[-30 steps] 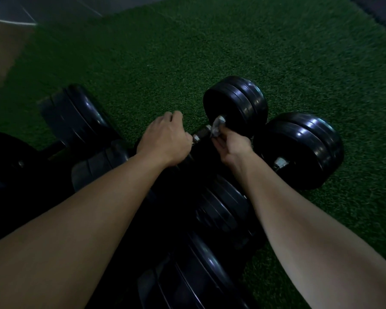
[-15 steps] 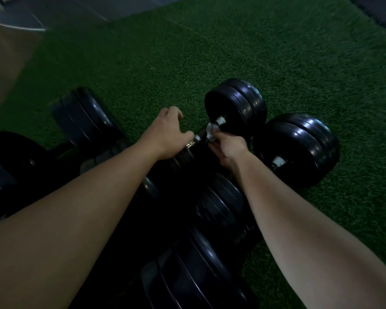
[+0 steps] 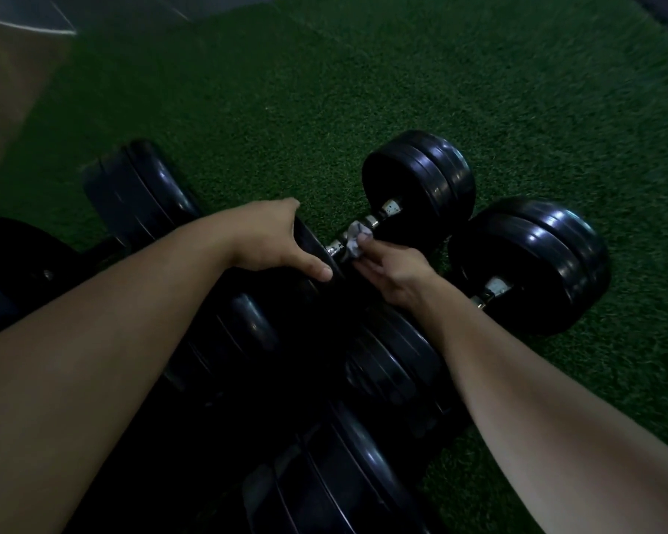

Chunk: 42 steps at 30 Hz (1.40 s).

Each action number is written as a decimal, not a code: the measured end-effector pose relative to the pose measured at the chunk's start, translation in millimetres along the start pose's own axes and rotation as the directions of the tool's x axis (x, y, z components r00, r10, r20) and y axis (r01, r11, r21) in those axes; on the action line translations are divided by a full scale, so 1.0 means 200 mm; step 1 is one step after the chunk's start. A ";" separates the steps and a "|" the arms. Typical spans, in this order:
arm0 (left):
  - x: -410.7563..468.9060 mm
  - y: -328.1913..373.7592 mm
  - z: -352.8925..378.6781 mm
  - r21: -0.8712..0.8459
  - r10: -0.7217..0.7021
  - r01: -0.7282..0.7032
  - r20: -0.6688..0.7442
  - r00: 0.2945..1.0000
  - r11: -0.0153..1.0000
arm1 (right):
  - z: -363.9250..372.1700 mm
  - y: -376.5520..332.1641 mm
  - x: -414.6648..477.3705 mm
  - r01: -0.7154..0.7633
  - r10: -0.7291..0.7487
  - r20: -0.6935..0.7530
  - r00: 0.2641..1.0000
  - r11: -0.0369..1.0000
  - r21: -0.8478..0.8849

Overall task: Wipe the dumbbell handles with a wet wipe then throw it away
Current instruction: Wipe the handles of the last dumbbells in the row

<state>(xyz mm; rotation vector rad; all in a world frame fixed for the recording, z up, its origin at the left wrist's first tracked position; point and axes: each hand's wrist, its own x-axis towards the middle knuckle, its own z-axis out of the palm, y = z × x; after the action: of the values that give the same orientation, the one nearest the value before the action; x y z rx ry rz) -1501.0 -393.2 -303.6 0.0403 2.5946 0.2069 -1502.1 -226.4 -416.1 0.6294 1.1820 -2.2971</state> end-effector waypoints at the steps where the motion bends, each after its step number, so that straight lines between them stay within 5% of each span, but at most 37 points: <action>1: 0.00 0.00 0.00 -0.007 -0.003 0.003 -0.001 1.000 1.000 | 0.00 0.00 0.01 -0.006 0.006 0.004 1.000 1.000 -0.010; 12: -0.04 0.03 -0.01 0.003 -0.021 0.021 -0.029 0.999 1.000 | 0.01 0.03 0.01 -0.009 0.044 0.052 0.998 0.839 -0.543; 20: -0.05 0.04 -0.01 -0.023 -0.021 0.020 -0.020 1.000 1.000 | 0.02 0.01 0.00 -0.044 0.096 0.062 0.994 0.821 -0.570; 26: -0.05 0.04 -0.01 -0.031 -0.024 0.023 -0.019 1.000 0.999 | 0.01 0.02 0.06 -0.063 0.057 -0.042 0.997 0.987 -0.146; 33: -0.04 0.03 0.00 -0.044 -0.029 0.028 -0.023 0.999 0.999 | -0.06 -0.07 0.10 0.077 -0.010 -0.212 0.977 0.947 0.313; 42: -0.03 0.02 0.01 -0.040 -0.019 0.018 -0.025 1.000 0.999 | -0.02 -0.08 0.13 0.133 -0.050 -0.244 0.968 0.931 0.340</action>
<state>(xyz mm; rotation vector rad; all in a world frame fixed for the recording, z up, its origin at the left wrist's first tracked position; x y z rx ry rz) -1495.1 -390.3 -300.8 -0.0006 2.6140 0.2541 -1530.4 -220.7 -423.7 1.0175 0.9126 -2.5991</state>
